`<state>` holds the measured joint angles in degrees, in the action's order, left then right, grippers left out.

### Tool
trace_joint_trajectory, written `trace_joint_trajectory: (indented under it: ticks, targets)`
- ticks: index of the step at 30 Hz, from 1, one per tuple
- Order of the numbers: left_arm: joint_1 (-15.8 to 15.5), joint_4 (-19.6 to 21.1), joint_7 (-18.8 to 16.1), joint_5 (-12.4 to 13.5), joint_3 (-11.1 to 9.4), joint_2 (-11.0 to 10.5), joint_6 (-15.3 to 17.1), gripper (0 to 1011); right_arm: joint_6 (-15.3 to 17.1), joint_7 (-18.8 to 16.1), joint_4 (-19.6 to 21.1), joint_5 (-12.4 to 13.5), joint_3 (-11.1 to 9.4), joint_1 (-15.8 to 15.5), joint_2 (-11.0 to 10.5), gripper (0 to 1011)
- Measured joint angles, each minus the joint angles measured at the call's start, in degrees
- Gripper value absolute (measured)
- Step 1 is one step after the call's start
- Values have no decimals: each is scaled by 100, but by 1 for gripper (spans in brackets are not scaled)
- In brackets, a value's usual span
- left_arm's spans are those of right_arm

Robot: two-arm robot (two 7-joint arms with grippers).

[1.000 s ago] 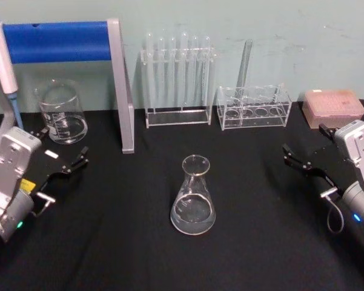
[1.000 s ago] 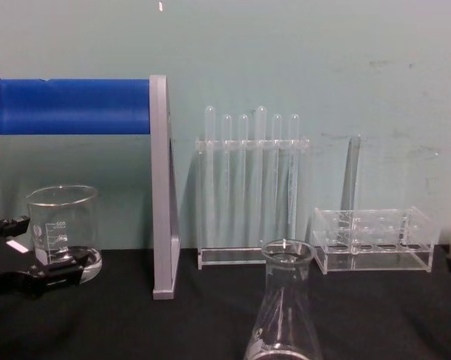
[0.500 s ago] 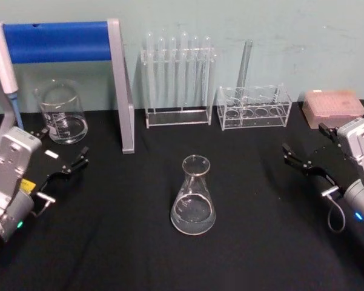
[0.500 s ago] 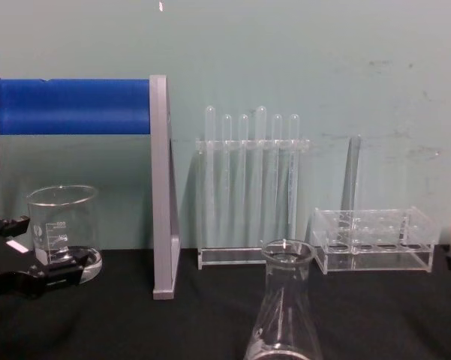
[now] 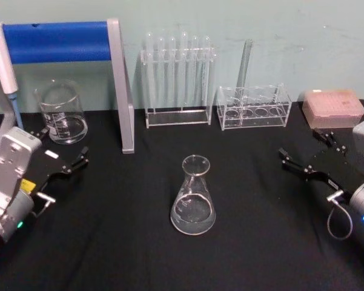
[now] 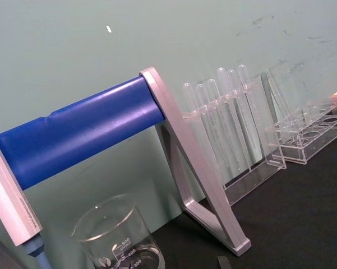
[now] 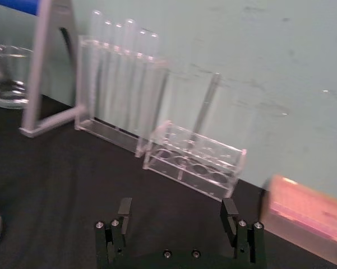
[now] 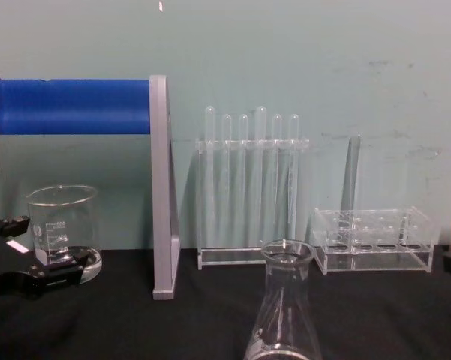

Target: Grasp the erlenmeyer flask with one hand, shake it three times, then place it back.

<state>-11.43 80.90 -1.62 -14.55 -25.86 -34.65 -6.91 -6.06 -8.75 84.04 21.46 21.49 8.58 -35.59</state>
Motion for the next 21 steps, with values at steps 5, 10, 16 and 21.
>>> trace_joint_trajectory:
  ticks: [5, 10, 16, 21]
  targets:
    - [0, 0, 0, 0, 0, 0, 0, 1001, -39, -482, 185, 256, -83, -143, -87, 1002]
    - [0, 0, 0, 0, 0, 0, 0, 1001, -113, -908, 280, 417, -103, -212, -125, 1002]
    - [0, 0, 0, 0, 0, 0, 0, 1000, -220, -1569, 349, 574, -28, -218, -143, 1003]
    - [0, 0, 0, 0, 0, 0, 0, 1001, -349, -2063, 348, 649, 52, -168, -128, 1002]
